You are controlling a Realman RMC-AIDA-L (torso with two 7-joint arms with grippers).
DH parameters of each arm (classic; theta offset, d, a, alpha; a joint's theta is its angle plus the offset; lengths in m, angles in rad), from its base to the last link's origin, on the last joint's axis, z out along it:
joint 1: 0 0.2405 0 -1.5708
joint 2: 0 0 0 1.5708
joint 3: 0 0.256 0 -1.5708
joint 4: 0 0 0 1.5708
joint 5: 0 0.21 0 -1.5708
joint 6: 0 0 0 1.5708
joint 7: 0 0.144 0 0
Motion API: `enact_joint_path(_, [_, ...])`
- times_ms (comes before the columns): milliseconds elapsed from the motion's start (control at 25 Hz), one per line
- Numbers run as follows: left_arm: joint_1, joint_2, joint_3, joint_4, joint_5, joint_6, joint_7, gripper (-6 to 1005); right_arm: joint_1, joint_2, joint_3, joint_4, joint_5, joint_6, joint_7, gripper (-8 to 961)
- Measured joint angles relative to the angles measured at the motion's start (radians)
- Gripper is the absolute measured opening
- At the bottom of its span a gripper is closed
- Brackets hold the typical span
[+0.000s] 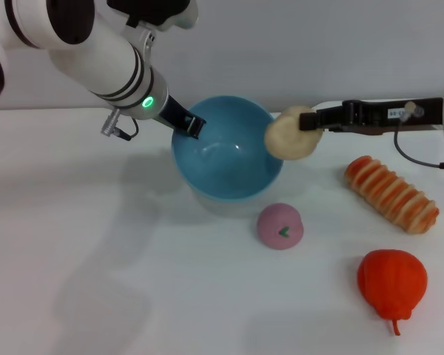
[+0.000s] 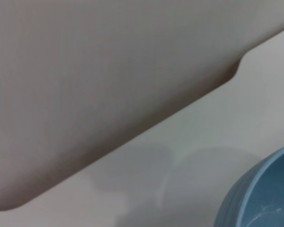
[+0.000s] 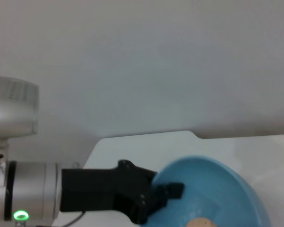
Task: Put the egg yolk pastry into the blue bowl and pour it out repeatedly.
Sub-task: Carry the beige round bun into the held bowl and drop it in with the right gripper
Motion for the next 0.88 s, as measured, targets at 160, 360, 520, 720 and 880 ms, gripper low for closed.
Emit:
enact_joint_path(160, [0.001, -0.001, 0.052, -0.002, -0.074, -0.011, 0.005, 0, 0.019, 0.000, 0.000, 0.016, 0.001, 0.005, -0.016, 151])
enact_joint_path(360, [0.003, 0.000, 0.101, -0.022, -0.125, -0.008, 0.008, 0, 0.049, -0.001, 0.005, 0.083, 0.011, 0.026, -0.065, 121])
enact_joint_path(520, [0.010, -0.001, 0.102, -0.027, -0.135, -0.011, 0.008, 0, 0.051, 0.001, 0.001, 0.116, 0.027, 0.069, -0.088, 114])
enact_joint_path(720, [0.017, 0.002, 0.103, -0.029, -0.156, -0.009, 0.009, 0, 0.052, 0.004, 0.000, 0.132, 0.031, 0.079, -0.118, 175])
enact_joint_path(880, [0.019, 0.002, 0.103, -0.029, -0.156, -0.008, 0.009, 0, 0.052, 0.004, 0.000, 0.131, 0.031, 0.074, -0.119, 236])
